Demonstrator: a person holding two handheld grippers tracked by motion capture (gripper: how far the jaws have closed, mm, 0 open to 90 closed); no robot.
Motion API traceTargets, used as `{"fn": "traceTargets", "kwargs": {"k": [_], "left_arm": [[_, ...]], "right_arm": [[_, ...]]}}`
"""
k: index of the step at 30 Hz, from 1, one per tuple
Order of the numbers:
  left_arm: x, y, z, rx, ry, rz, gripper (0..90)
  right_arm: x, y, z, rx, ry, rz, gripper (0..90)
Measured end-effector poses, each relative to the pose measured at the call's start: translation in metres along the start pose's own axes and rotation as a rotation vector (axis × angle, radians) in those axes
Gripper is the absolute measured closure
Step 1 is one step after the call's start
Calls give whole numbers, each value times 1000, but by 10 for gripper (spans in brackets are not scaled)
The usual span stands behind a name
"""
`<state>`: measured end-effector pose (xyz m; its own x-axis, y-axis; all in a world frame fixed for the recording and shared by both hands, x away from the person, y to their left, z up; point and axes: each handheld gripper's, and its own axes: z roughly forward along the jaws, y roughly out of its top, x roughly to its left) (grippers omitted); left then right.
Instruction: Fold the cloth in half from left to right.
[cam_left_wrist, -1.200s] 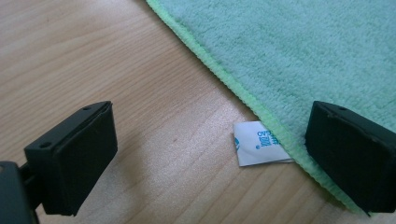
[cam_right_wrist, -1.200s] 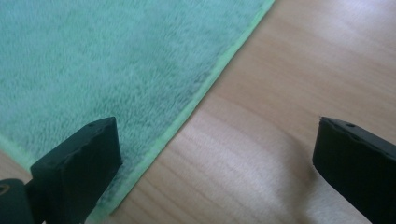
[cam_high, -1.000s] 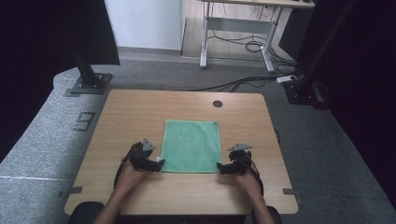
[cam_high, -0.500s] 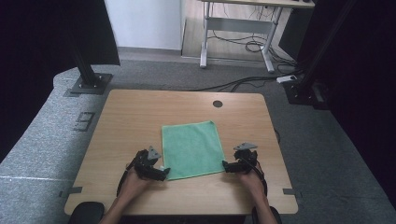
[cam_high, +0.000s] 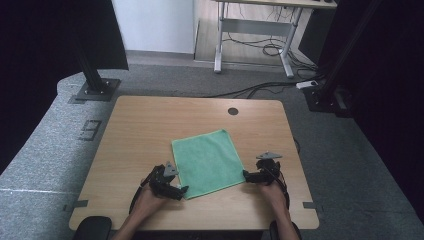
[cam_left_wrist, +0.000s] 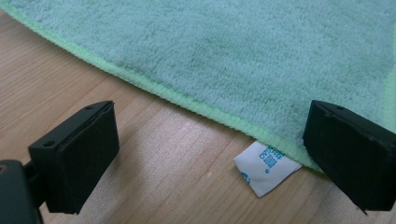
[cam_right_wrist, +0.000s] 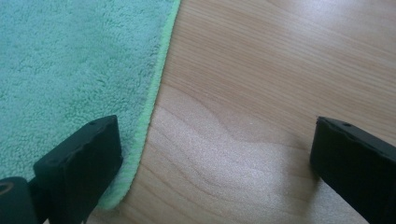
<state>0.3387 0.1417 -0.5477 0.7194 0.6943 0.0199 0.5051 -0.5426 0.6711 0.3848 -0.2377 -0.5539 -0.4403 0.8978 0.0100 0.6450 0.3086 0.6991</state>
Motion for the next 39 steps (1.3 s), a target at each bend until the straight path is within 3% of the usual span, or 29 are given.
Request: {"fn": "traceTargets", "kwargs": {"k": [12, 16, 25, 39], "left_arm": [[16, 2, -6, -11, 6, -26, 24], [27, 5, -9, -32, -2, -60, 27], [52, 12, -9, -42, 40, -95, 36], [90, 48, 8, -51, 112, -101, 45]], "right_arm": [[-1, -3, 1, -24, 3, 3, 0], [-1, -3, 1, -25, 3, 2, 0], [-1, -3, 1, -25, 3, 4, 0], [-1, -4, 1, -26, 3, 3, 0]]}}
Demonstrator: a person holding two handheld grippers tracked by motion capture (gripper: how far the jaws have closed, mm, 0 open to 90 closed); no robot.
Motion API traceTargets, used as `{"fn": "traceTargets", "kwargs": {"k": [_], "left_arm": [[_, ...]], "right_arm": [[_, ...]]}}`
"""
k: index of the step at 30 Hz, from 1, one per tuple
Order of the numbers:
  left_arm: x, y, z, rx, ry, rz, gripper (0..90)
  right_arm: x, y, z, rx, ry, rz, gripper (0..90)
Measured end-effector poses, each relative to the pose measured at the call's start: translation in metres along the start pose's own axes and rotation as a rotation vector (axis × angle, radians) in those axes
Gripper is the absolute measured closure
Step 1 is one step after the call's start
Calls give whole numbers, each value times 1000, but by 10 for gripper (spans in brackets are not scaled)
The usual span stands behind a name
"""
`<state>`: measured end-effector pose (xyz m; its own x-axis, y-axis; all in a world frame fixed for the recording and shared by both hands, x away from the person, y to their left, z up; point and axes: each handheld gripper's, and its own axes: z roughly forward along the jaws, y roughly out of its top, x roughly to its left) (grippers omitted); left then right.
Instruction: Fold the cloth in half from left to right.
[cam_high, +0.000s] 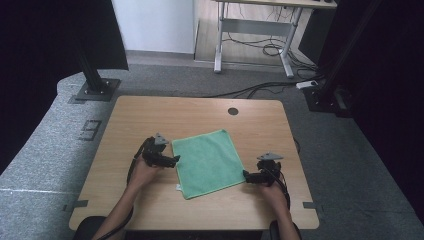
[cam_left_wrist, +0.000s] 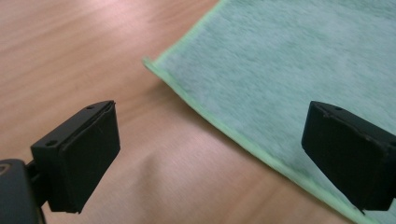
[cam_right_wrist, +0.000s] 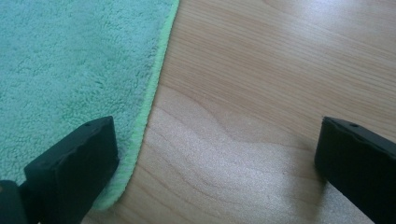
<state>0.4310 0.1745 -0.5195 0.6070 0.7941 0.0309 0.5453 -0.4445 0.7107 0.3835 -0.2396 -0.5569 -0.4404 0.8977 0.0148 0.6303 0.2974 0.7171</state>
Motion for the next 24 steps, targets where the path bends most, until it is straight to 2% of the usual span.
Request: {"fn": "traceTargets", "kwargs": {"k": [11, 16, 24], "left_arm": [[25, 18, 18, -1, 39, -47, 49], [30, 24, 25, -4, 44, -62, 49], [37, 24, 45, 30, 82, -92, 50]], "right_arm": [[0, 0, 0, 0, 0, 1, 0], [0, 0, 0, 0, 0, 1, 0], [0, 0, 0, 0, 0, 0, 0]]}}
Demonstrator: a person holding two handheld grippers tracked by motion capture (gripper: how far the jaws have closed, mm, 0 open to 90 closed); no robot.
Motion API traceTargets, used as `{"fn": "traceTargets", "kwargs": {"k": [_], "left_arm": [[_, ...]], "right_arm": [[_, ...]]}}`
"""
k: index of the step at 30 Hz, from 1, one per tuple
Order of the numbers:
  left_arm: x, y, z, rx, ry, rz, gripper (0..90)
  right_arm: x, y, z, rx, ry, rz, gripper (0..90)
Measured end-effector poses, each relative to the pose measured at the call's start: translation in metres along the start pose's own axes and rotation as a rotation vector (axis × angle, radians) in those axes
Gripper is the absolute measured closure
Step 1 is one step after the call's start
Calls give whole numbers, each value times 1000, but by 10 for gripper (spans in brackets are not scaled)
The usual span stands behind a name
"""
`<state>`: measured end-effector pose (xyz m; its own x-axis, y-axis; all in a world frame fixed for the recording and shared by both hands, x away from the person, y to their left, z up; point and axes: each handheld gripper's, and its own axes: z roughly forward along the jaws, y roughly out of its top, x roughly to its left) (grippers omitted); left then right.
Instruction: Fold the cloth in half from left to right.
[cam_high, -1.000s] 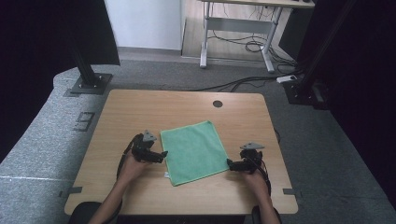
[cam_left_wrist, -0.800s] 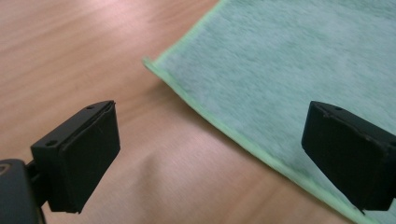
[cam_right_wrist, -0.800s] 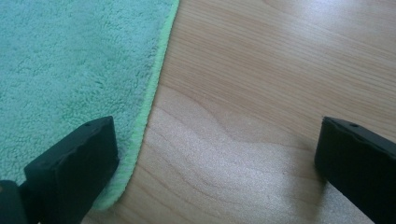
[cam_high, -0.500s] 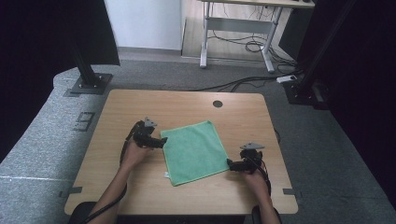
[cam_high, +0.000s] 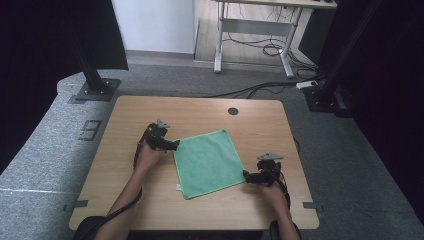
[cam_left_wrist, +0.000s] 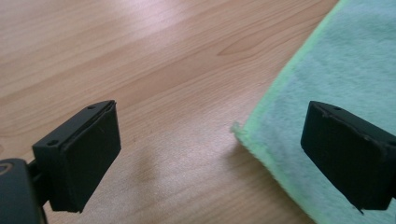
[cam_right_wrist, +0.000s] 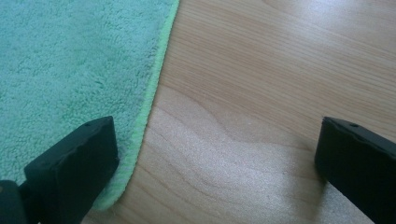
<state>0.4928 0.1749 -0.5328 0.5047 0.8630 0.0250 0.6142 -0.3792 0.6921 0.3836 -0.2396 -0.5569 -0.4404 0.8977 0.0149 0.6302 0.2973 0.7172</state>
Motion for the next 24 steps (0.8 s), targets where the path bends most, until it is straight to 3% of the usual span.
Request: {"fn": "traceTargets", "kwargs": {"k": [4, 8, 24], "left_arm": [[2, -6, 12, 29, 14, -16, 50], [6, -8, 14, 23, -7, -48, 48], [6, -9, 13, 21, -10, -46, 67]], "right_arm": [[0, 0, 0, 0, 0, 0, 0], [0, 0, 0, 0, 0, 0, 0], [1, 0, -1, 4, 0, 3, 0]]}}
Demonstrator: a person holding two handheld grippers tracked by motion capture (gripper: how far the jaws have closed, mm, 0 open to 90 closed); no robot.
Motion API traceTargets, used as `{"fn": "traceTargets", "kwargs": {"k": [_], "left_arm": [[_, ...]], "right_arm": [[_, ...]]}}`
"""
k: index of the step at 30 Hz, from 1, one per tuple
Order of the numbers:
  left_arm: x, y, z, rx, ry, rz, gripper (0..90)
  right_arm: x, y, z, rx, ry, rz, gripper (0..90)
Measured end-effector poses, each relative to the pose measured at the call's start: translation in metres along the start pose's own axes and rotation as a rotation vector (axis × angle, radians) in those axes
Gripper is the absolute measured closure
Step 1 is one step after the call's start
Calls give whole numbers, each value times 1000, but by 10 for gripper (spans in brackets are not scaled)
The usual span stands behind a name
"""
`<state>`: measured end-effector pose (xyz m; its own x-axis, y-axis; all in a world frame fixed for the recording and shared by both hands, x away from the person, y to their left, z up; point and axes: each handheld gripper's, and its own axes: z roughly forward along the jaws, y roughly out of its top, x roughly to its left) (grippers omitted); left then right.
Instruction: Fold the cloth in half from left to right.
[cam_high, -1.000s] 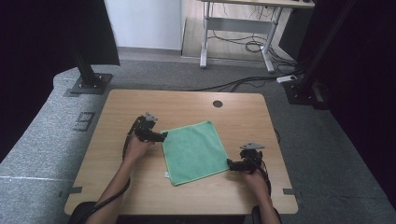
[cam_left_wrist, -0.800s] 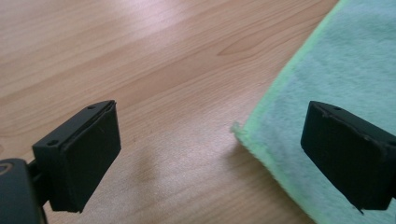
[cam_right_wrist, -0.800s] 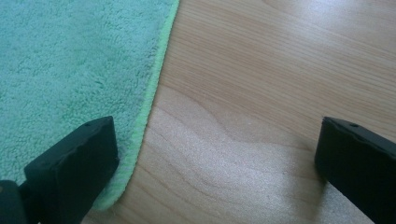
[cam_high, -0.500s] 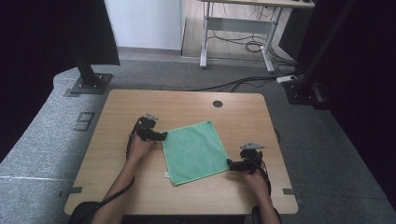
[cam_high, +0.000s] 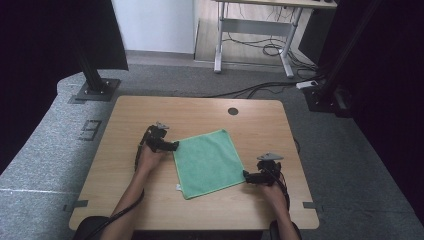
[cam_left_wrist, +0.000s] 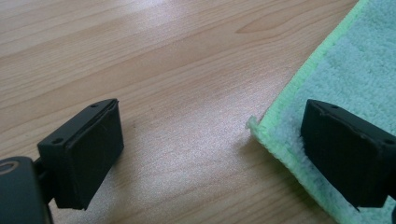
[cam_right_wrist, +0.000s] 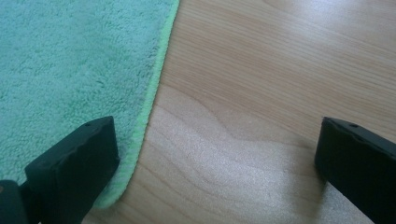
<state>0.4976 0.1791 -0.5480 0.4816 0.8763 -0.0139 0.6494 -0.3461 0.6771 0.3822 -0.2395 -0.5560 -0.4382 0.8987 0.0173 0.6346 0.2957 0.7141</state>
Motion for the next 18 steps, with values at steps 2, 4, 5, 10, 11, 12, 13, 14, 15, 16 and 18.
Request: {"fn": "traceTargets", "kwargs": {"k": [2, 4, 5, 10, 11, 12, 13, 14, 15, 16, 18], "left_arm": [[0, 0, 0, 0, 0, 0, 67], [0, 0, 0, 0, 0, 0, 67], [0, 0, 0, 0, 1, -1, 67], [0, 0, 0, -1, 2, -3, 68], [0, 0, 0, -1, 1, -3, 68], [0, 0, 0, -1, 1, -3, 68], [0, 0, 0, -1, 2, -3, 68], [0, 0, 0, -1, 2, -3, 68], [0, 0, 0, -2, 2, -3, 68], [0, 0, 0, -2, 2, -3, 68], [0, 0, 0, -1, 2, -3, 68]], "right_arm": [[2, 2, -4, 3, -16, -15, 0], [4, 3, -5, -1, -10, -25, 0], [5, 5, -7, -6, -5, -31, 0], [19, 12, -13, -15, 44, -65, 0], [21, 13, -13, -15, 53, -76, 0], [21, 13, -13, -15, 53, -76, 0], [24, 14, -13, -16, 61, -81, 0], [27, 15, -14, -15, 69, -89, 0], [29, 16, -14, -14, 78, -96, 2], [33, 17, -14, -13, 88, -102, 4], [43, 20, -14, -9, 117, -125, 10]]}}
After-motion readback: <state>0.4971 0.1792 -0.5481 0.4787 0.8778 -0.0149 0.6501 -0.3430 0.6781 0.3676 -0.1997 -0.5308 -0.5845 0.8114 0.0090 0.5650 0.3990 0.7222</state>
